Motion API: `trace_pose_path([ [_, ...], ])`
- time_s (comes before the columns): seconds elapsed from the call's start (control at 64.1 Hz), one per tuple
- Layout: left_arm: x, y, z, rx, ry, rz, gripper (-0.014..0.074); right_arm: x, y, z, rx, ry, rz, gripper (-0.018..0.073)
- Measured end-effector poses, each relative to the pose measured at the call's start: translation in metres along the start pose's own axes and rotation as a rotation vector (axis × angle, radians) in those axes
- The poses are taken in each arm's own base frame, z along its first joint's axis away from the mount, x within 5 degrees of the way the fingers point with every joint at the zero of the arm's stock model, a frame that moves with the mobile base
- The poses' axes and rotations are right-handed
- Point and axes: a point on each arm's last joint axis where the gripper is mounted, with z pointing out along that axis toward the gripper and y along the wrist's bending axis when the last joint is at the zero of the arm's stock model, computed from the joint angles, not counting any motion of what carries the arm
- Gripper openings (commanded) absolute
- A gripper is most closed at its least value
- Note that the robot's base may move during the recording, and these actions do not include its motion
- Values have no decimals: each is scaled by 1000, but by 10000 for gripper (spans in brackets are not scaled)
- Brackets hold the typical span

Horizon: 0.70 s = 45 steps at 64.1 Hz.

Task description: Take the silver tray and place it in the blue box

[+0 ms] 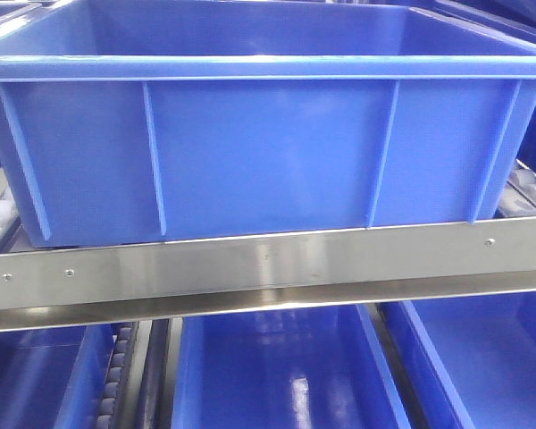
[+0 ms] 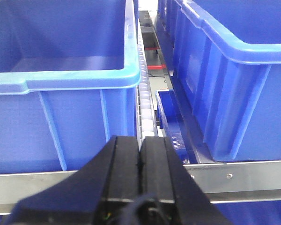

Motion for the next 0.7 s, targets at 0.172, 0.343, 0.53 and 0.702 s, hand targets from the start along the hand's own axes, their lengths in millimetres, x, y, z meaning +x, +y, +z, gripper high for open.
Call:
trace_pose_path([
  [0.172,0,0,0,0,0,0,-95,0,0,-9,12,-80,-44,54],
  [0.343,0,0,0,0,-2,0,-95,2,0,-10,10,-61,-59,54],
  [0.53,0,0,0,0,-2,0,-95,8,0,-10,9,-1,-19,54],
  [0.702,0,0,0,0,-2,0,-95,9,-2,-10,42,18,13,54],
])
